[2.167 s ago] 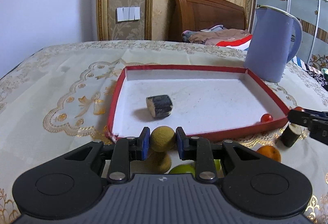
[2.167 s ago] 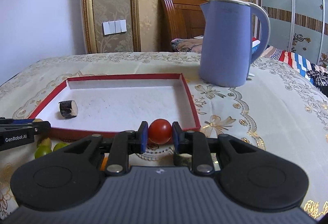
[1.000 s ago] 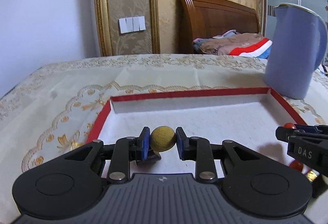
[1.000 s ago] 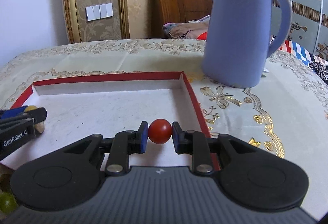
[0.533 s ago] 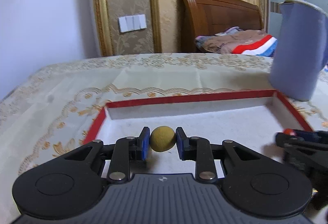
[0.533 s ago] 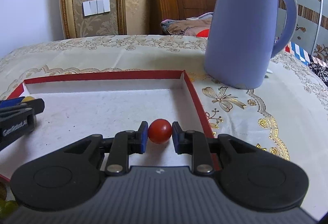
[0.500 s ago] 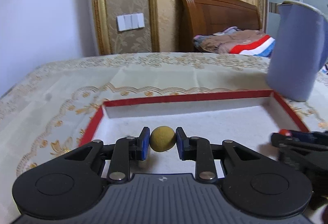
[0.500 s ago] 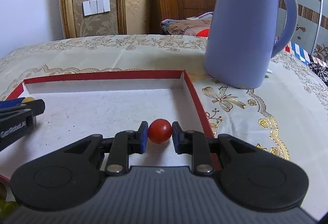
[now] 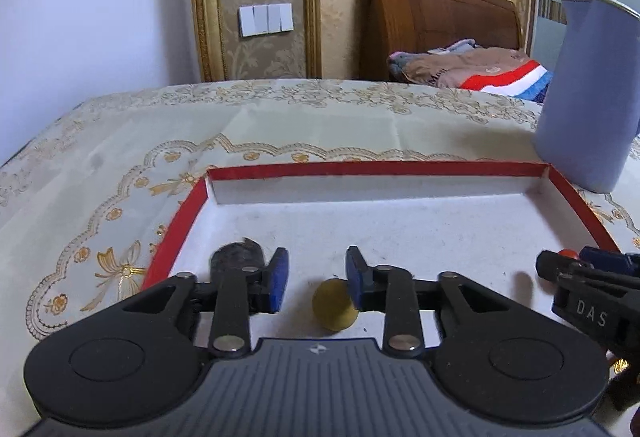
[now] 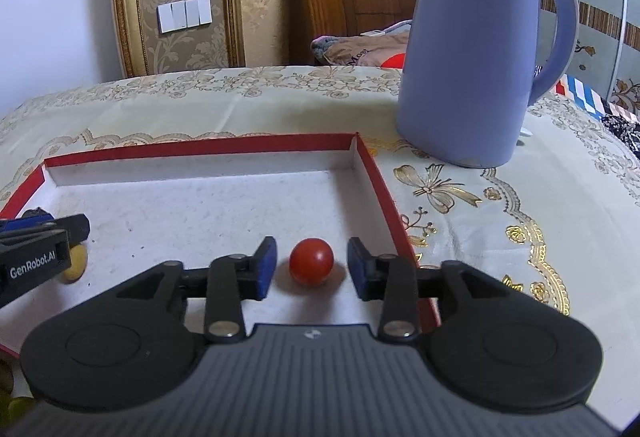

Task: Organize fruits
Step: 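Open the left gripper to drop the yellow fruit while the right gripper releases the tomato, then withdraw both open grippers from the tray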

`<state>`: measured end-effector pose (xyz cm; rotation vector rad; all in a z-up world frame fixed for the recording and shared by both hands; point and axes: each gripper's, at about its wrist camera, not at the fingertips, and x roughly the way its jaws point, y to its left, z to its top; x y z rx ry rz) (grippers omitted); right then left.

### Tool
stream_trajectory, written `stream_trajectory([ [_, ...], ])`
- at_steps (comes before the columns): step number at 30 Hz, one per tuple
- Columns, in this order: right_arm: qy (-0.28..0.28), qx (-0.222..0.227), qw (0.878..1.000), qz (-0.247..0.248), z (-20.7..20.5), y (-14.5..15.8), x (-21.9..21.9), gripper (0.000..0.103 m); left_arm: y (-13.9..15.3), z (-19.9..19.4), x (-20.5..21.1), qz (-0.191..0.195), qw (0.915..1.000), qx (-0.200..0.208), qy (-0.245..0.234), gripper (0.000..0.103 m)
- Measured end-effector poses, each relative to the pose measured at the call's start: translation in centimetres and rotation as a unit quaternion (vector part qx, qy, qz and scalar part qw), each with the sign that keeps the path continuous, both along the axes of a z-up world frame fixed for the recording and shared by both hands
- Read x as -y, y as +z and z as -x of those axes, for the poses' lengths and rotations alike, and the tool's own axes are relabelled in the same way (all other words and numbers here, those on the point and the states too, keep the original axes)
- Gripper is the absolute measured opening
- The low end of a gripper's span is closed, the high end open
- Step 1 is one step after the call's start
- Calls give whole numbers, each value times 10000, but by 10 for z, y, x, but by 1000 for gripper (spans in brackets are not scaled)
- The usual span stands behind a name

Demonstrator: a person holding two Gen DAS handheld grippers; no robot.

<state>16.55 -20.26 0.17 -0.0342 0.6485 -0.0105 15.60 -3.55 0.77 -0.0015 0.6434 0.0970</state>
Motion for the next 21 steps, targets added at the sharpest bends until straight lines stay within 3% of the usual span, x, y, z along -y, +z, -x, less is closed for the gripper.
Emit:
stream_trajectory([
  [1, -10, 13, 10000, 1, 0, 0, 0, 45, -1, -1, 0, 5, 10000, -96, -12, 54],
  [2, -18, 29, 10000, -1, 1, 1, 0, 48, -2, -1, -1, 54, 9999, -140, -9, 55],
  [4, -27, 49, 10000, 10, 2, 1, 0, 49, -1, 3, -3, 74, 9999, -70, 12, 55],
  [9, -89, 203, 9997, 31, 7, 3, 0, 73, 0, 11, -7, 135, 9999, 106, 8, 56],
  [12, -41, 307, 9993, -186, 14, 6, 4, 80, 4, 23, -11, 161, 9989, 438, 50, 56],
  [15, 9, 424, 9986, -306, 22, 8, 7, 86, 12, 43, -18, 167, 9948, 971, 250, 74],
  [18, 18, 641, 9976, -273, 32, 13, 8, 93, 20, 68, -26, 132, 9887, 1455, 333, 75],
  [21, -28, 765, 9968, -241, 48, 15, 11, 93, 23, 90, -34, 156, 9858, 1634, 369, 75],
])
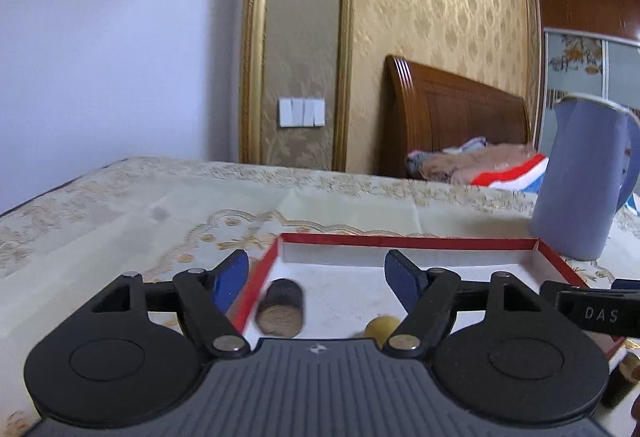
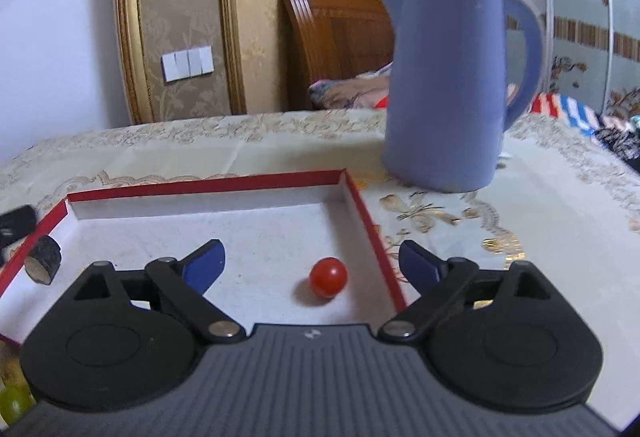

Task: Organize fruits
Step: 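Withdraw both open grippers from the tray, then close the left gripper on the green tomato while the right gripper grasps a mandarin orange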

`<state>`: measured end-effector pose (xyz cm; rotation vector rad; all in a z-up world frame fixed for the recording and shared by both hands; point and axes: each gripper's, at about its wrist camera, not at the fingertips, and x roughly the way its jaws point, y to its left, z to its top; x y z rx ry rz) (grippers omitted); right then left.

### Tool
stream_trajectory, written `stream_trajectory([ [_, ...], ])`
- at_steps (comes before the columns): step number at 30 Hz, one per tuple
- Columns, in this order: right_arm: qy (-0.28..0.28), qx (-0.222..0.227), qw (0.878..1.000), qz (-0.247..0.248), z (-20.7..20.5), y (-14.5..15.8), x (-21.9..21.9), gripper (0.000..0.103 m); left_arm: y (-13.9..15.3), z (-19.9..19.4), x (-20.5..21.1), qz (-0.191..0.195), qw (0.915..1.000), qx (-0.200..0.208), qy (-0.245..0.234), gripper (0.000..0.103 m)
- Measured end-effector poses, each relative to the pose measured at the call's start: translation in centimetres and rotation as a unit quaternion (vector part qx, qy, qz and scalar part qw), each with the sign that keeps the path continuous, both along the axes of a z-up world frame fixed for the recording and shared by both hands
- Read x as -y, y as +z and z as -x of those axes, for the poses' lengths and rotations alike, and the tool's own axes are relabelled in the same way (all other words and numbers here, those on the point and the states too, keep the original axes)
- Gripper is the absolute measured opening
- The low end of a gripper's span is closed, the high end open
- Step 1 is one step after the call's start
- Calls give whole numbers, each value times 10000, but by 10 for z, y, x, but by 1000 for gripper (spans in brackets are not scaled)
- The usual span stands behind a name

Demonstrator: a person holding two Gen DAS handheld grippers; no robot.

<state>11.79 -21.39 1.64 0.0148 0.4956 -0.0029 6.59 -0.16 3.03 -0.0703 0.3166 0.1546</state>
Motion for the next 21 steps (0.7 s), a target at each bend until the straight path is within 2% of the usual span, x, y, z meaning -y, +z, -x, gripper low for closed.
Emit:
stream_trajectory([
  [5, 109, 143, 9993, -324, 41, 0, 12, 93, -2, 32, -22, 307, 9994, -98, -99, 75],
  [7, 134, 263, 9992, -265, 59, 0, 13, 93, -4, 43, -31, 379, 9991, -91, -137, 77],
  [10, 122, 428, 9983, -381, 83, 2, 21, 93, -8, 51, -44, 735, 9965, -285, -278, 78],
  [13, 52, 411, 9978, -510, 97, 0, 32, 93, -14, 56, -51, 920, 9931, -622, -383, 78],
  [15, 78, 282, 9982, -532, 106, -5, 39, 93, -19, 59, -50, 873, 9917, -844, -419, 77],
  [18, 110, 156, 9987, -467, 120, -10, 45, 93, -35, 70, -41, 519, 9908, -1046, -690, 77],
  [21, 205, 90, 9990, -375, 129, -10, 46, 93, -33, 80, -41, 547, 9915, -834, -834, 78],
])
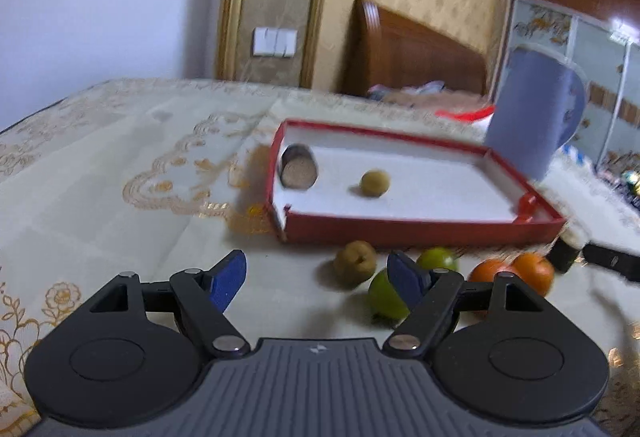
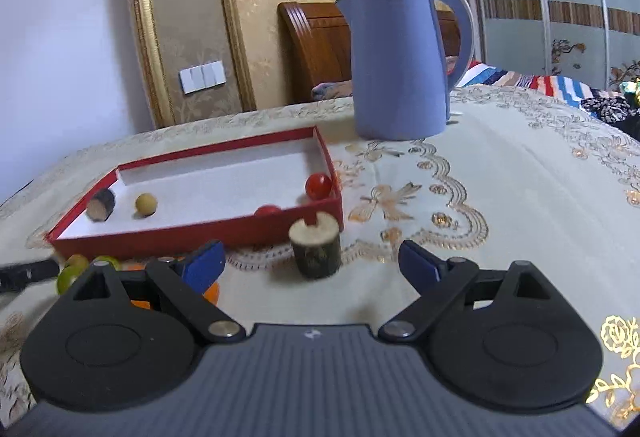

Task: Organize fruits
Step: 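Close the left gripper on the green tomato while the right gripper grasps a mandarin orange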

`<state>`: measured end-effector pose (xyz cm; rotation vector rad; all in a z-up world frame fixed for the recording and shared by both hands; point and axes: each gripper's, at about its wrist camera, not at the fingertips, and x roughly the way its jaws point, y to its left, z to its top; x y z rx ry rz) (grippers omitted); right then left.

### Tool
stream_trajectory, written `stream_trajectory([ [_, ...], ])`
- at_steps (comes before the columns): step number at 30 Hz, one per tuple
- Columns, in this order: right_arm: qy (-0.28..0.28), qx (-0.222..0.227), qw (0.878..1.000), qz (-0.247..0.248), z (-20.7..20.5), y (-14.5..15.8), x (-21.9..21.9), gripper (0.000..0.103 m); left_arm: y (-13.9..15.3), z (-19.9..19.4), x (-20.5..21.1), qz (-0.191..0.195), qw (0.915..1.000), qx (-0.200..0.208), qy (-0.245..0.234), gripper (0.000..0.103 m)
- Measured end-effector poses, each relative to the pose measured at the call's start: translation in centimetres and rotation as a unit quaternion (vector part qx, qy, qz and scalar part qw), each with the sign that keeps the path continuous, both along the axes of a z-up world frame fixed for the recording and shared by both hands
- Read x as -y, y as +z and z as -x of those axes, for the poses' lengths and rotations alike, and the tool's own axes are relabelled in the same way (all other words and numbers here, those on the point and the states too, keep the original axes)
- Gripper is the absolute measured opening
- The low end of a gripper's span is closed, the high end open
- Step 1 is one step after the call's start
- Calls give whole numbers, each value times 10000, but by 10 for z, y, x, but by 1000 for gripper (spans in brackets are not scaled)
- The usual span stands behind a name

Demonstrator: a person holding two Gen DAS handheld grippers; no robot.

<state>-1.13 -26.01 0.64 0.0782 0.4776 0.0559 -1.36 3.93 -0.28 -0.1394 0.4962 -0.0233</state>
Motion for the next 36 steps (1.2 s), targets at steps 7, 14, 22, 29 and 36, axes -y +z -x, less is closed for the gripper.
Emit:
stream_trajectory([
  [7, 161, -35, 9995, 276, 6, -2, -9, 93, -5, -5, 0, 57, 9998, -173, -87, 81],
  [14, 537, -133, 9967, 592, 6, -3, -25, 93, -2, 3, 7, -15, 9990, 16, -442, 81],
  [22, 926, -389, 9929, 639, -1, -6, -42, 90, -4, -2, 8, -39, 9989, -153, -439, 81],
  [29, 1098, -510, 9879, 965, -14, -9, -69, 75, -6, -5, 9, -61, 9987, -247, -439, 81],
  [36, 1159, -579, 9861, 1045, -31, -11, -82, 59, -7, -6, 9, -60, 9984, -294, -470, 83],
])
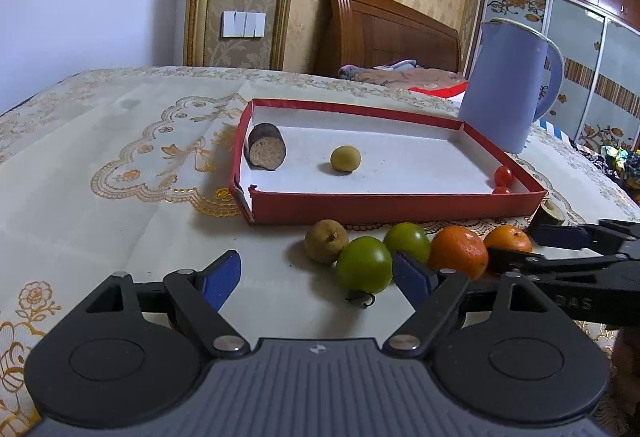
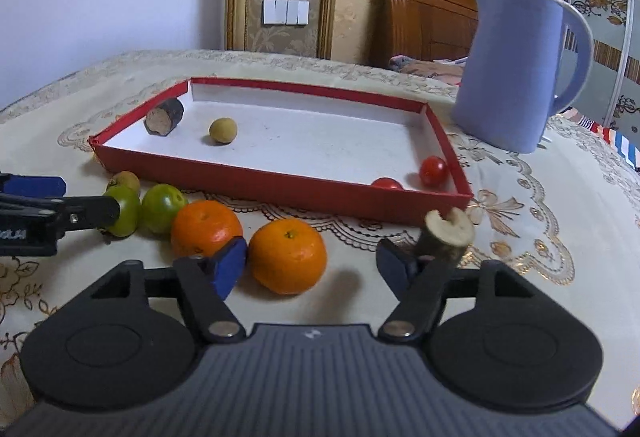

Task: Organize fruits
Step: 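Close the left gripper on the green tomato while the right gripper grasps a mandarin orange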

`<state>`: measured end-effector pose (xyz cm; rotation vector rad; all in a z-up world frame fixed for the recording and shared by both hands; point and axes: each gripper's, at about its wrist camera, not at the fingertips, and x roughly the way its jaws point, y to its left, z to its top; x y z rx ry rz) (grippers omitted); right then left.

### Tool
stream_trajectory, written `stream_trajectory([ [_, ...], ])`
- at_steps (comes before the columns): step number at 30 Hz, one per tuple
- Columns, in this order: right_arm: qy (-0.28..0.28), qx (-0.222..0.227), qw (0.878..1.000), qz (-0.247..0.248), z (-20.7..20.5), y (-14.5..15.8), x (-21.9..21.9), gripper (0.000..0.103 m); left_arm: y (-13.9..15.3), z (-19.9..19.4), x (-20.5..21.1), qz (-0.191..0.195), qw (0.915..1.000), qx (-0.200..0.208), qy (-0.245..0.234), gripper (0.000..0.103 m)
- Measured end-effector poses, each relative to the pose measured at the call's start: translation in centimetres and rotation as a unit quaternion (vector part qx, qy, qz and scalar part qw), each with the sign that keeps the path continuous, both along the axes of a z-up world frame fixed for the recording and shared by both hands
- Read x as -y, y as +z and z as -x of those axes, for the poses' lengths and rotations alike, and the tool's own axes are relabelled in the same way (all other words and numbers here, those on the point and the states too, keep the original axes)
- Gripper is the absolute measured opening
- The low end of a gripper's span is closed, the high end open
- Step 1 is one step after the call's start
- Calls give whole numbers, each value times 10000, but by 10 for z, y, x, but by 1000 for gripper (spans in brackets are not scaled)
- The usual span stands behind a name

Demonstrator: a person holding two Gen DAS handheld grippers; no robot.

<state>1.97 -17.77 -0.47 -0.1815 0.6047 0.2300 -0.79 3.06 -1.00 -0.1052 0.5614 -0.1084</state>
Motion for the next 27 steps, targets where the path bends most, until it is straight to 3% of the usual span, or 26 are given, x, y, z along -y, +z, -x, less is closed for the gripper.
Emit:
stream_trajectory([
  [2, 85, -90, 9999, -115, -2, -1, 0, 39, 0, 1, 0, -5, 10000, 15, -1, 83],
  [5, -179, 15, 9998, -52, 2, -1, 2, 40, 1, 2, 1, -8, 10000, 58, -11, 83],
  [10, -731, -41, 9966, -380, 2, 0, 26, 40, 3, 5, 4, -67, 9998, 153, -109, 83],
  [12, -748, -123, 9952, -614, -1, 0, 35, 40, 3, 4, 9, -165, 9995, 106, -256, 83],
  [16, -734, -117, 9958, -531, -1, -2, 33, 42, 0, -1, 24, -553, 9974, -85, -447, 83],
  [20, -752, -230, 9944, -701, -6, -4, 39, 46, -2, -2, 29, -678, 9962, -125, -525, 83],
  [24, -751, -230, 9943, -714, -5, -4, 38, 46, 0, 5, 36, -847, 9943, 67, -651, 71],
  [26, -751, -231, 9944, -713, -6, -4, 38, 46, -1, 2, 41, -970, 9923, -34, -767, 68],
  [27, -751, -231, 9944, -703, -6, -4, 38, 46, -3, -1, 43, -989, 9913, -115, -861, 61],
])
